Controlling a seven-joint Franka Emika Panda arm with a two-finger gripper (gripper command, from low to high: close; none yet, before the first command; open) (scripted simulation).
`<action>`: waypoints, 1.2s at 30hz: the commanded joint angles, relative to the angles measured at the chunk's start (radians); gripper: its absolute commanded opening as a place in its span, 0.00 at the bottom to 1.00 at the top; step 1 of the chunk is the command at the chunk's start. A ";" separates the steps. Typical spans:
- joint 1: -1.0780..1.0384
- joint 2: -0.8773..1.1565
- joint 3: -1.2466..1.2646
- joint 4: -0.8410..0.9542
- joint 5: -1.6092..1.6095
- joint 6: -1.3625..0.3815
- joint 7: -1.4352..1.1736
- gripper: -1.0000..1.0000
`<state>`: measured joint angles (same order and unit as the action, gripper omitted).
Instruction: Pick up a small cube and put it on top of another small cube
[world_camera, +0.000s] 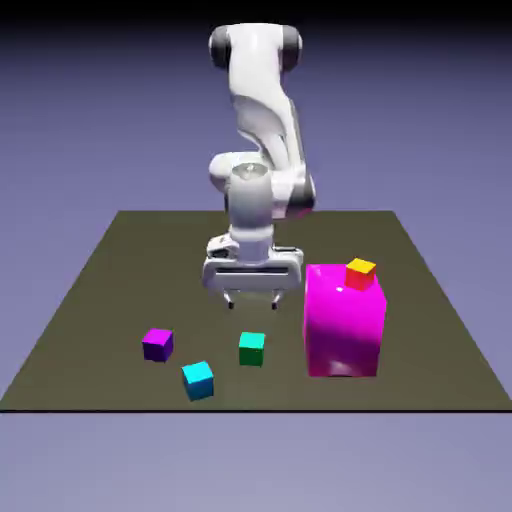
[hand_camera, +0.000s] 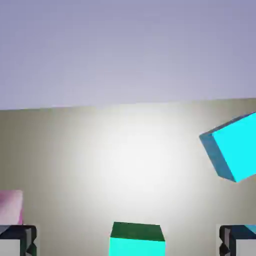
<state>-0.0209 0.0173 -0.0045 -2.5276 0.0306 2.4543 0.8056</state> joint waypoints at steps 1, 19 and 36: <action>-0.002 0.036 0.000 0.017 0.002 -0.036 0.004 0.50; -0.012 0.226 -0.001 0.103 0.012 -0.206 0.024 0.00; -0.253 0.244 -0.386 0.119 0.573 -0.161 0.442 0.00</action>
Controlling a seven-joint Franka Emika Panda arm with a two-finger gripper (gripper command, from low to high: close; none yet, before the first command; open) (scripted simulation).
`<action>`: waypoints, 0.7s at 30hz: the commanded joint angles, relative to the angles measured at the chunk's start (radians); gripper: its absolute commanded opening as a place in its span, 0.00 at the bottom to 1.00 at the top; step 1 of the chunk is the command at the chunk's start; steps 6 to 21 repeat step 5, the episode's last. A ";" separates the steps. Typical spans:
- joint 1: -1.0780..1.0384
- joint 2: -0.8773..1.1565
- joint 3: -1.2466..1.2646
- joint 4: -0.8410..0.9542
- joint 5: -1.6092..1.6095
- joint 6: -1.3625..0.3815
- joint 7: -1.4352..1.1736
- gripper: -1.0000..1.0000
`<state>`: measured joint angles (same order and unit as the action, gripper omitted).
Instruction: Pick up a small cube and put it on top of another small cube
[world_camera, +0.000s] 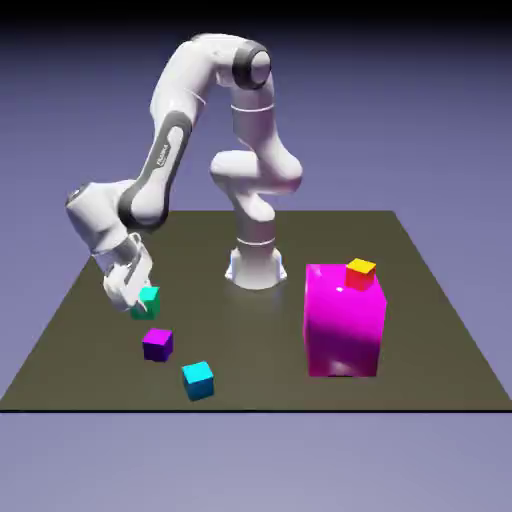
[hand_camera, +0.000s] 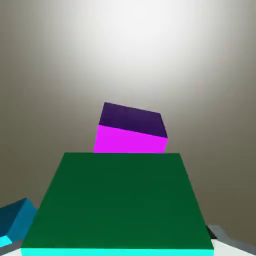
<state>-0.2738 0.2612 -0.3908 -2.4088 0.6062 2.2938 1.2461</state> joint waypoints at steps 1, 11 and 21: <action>-0.002 0.033 0.017 -0.007 0.032 0.031 -0.023 0.00; 0.003 -0.039 -0.021 0.008 -0.045 -0.038 0.032 1.00; 0.003 -0.039 -0.021 0.008 -0.045 -0.038 0.032 1.00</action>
